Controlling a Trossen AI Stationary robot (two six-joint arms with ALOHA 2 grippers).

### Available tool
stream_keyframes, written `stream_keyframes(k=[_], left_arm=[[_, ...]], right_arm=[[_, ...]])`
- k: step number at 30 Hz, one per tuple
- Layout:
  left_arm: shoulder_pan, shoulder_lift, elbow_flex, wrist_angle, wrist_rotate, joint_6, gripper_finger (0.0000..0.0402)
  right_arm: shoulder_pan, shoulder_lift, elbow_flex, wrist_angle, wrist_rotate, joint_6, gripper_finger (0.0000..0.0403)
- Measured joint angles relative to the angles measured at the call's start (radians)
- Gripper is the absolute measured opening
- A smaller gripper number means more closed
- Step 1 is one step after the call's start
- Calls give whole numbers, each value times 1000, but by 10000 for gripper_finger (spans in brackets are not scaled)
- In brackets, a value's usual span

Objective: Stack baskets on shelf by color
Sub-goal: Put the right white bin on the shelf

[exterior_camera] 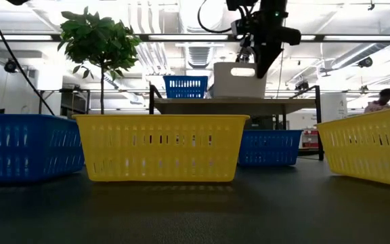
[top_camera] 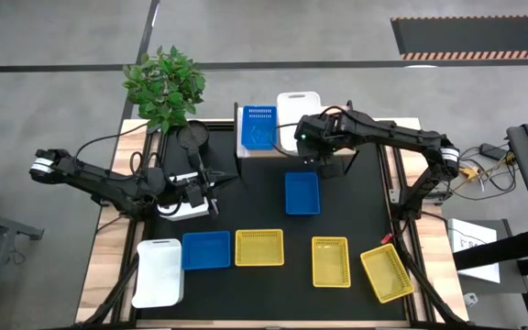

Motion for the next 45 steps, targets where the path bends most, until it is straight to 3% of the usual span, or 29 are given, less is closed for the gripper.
stream_keyframes(k=[13,35,38,45], left_arm=[[0,0,0,0,0,0,0],[0,0,0,0,0,0,0],[0,0,0,0,0,0,0],[0,0,0,0,0,0,0]], right_arm=[[-3,-4,0,0,-1,16,96],[-3,-193,0,-35,-8,47,93],[-28,-222,0,-35,0,72,85],[-191,-176,-19,-49,11,131,14]])
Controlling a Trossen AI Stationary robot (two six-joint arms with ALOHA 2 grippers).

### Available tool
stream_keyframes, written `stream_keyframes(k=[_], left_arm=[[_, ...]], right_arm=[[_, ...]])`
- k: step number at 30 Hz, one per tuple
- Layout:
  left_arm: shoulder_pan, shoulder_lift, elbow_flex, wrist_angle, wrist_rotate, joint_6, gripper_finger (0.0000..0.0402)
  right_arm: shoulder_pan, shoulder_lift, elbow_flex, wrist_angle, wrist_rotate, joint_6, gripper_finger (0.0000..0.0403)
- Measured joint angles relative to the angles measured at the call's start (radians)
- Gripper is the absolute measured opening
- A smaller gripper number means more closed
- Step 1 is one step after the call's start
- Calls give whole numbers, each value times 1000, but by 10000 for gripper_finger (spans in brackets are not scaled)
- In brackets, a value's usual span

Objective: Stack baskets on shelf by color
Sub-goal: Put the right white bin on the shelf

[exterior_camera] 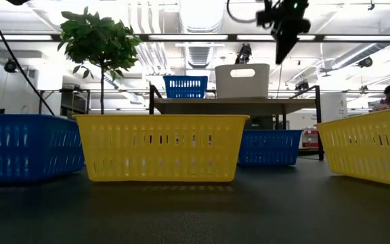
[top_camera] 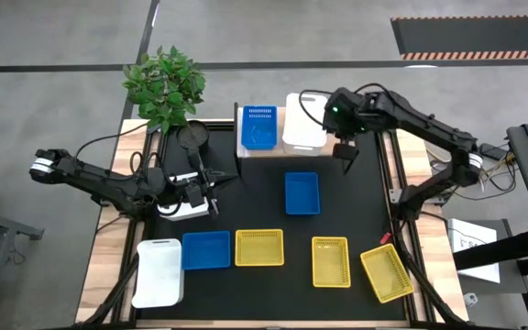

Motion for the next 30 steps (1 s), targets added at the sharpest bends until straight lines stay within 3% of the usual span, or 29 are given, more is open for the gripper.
stream_keyframes(k=[6,13,30], left_arm=[[0,0,0,0,0,0,0],[0,0,0,0,0,0,0],[0,0,0,0,0,0,0]], right_arm=[[-102,100,-3,31,0,-69,9],[-113,177,-3,99,-11,-150,8],[-113,183,0,195,-10,-212,8]])
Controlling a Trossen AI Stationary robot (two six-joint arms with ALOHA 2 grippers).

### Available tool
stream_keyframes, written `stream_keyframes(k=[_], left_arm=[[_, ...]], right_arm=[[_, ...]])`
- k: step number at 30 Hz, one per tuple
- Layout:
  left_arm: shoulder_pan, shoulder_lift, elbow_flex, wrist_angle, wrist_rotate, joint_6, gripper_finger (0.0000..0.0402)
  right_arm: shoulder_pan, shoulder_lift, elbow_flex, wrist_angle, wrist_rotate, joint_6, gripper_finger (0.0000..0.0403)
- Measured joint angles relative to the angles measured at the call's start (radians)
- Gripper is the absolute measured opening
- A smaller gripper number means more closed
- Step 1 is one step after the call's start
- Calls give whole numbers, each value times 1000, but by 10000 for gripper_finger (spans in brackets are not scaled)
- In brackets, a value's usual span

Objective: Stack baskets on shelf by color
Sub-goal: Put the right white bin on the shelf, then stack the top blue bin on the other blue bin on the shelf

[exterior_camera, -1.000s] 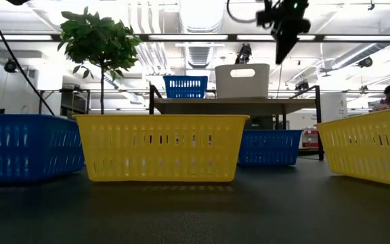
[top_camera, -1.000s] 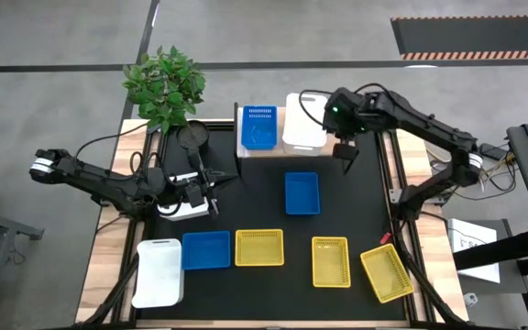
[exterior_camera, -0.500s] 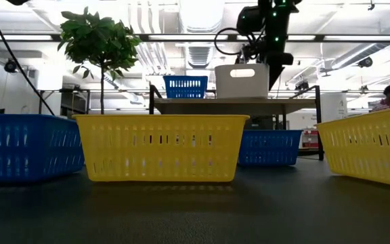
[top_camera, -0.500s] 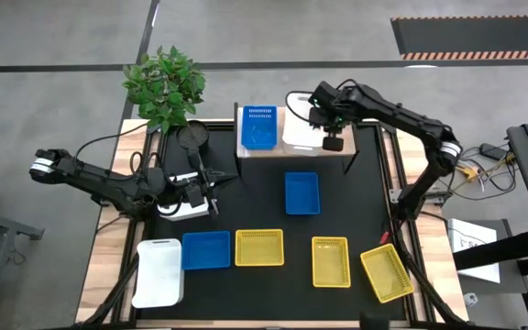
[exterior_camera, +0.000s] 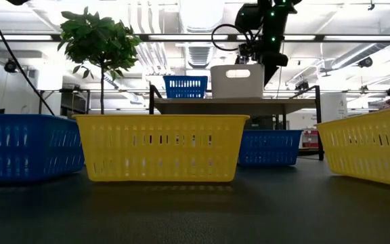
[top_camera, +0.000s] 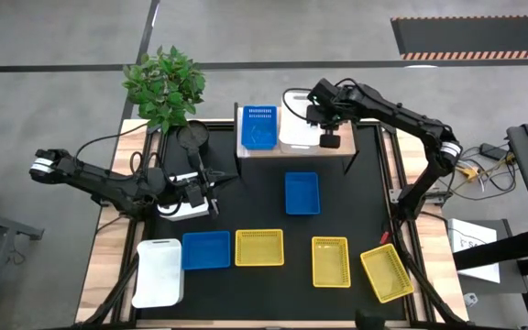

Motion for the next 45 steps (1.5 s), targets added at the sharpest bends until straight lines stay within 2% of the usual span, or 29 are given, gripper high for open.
stream_keyframes(k=[5,8,11,13,17,19,25,33,37,41,45], left_arm=[[0,0,0,0,0,0,0],[0,0,0,0,0,0,0],[0,0,0,0,0,0,0],[0,0,0,-1,0,0,0],[0,0,0,-4,0,-2,0],[0,0,0,-16,0,-4,0],[0,1,-1,-24,0,-63,0],[0,6,-1,-26,0,-138,0],[0,15,-2,-28,5,-160,0],[-1,35,-2,-30,4,-163,0],[0,53,-2,-22,4,-163,0]], right_arm=[[0,-2,0,-4,15,-5,8],[6,-32,0,-37,58,37,8],[23,-86,0,-92,56,113,8],[51,-129,-3,-117,26,177,8],[142,-230,-40,-114,-109,260,8],[206,-276,-73,-95,-143,295,8],[417,-387,-209,4,-147,387,8],[648,-438,-398,206,-129,451,8],[718,-424,-472,317,-129,451,8],[738,-403,-529,404,-132,491,10],[735,-376,-569,414,-131,579,36]])
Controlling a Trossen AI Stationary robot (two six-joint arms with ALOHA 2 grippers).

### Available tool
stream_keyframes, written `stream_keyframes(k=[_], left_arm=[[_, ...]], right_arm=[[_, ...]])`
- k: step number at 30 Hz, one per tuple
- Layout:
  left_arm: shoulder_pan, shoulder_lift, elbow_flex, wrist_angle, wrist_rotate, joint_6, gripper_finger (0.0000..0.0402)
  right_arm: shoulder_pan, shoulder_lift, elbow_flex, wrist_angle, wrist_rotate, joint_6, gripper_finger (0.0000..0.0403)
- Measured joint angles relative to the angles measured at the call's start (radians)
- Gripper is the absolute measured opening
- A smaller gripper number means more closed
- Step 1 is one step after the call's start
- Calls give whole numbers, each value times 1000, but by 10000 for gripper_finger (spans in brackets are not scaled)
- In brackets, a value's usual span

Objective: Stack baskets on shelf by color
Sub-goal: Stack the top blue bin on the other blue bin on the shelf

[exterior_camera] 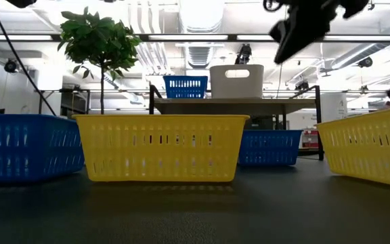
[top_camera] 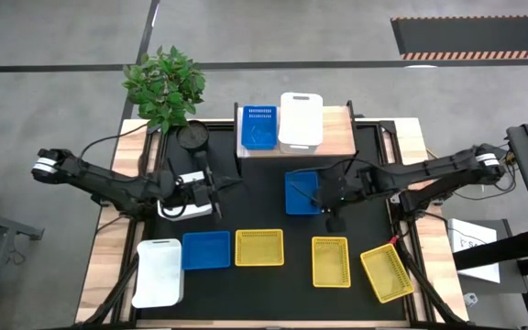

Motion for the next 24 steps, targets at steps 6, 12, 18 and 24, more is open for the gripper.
stream_keyframes(k=[6,12,18,24], left_arm=[[0,7,2,7,0,0,0],[0,7,2,5,-1,1,0],[0,7,2,4,-5,2,0],[-1,9,2,4,-5,2,0]], right_arm=[[1,89,-68,93,-1,87,113],[0,220,-83,149,1,69,171],[-2,348,-60,162,24,50,178],[-2,409,-29,152,26,16,115]])
